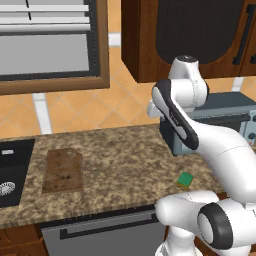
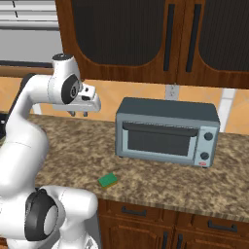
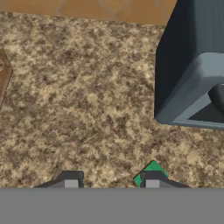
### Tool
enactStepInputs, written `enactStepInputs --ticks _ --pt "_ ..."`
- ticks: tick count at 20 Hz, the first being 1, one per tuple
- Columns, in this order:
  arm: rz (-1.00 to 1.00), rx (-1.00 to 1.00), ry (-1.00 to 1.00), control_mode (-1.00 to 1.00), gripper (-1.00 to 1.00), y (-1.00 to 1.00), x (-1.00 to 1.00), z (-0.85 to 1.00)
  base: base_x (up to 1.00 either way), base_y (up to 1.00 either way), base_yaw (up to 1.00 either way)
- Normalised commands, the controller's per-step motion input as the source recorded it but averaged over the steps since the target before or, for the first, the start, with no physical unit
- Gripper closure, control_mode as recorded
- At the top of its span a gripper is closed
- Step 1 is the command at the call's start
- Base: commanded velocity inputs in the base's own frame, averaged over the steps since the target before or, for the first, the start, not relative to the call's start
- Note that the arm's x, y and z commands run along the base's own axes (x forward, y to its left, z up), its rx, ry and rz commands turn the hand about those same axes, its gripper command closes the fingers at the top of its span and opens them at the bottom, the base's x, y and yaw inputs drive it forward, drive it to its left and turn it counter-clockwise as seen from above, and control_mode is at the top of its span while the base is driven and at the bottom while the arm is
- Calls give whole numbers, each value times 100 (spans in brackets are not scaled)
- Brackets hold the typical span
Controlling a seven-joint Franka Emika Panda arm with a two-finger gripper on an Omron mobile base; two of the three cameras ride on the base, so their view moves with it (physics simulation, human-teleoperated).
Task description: Pick up the sponge from the counter and clean the cutting board by briefly scrubbing or pressing down on the cutting board. Once finished, release the sponge.
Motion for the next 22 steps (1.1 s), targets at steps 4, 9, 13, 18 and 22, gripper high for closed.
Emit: enactStepInputs --ticks 4,9,13,18,22 --pt "0 0 -2 -100 -100 0 -15 0 0 0 0" --pt "-8 0 -1 -100 -100 -12 -77 -21 0 0 0" --pt "-35 7 4 -100 -100 -17 -81 -29 0 0 0" --pt "-42 13 9 -100 -100 -14 -57 -27 0 0 0" --pt "-27 3 6 -100 -100 -17 -8 -48 0 0 0"
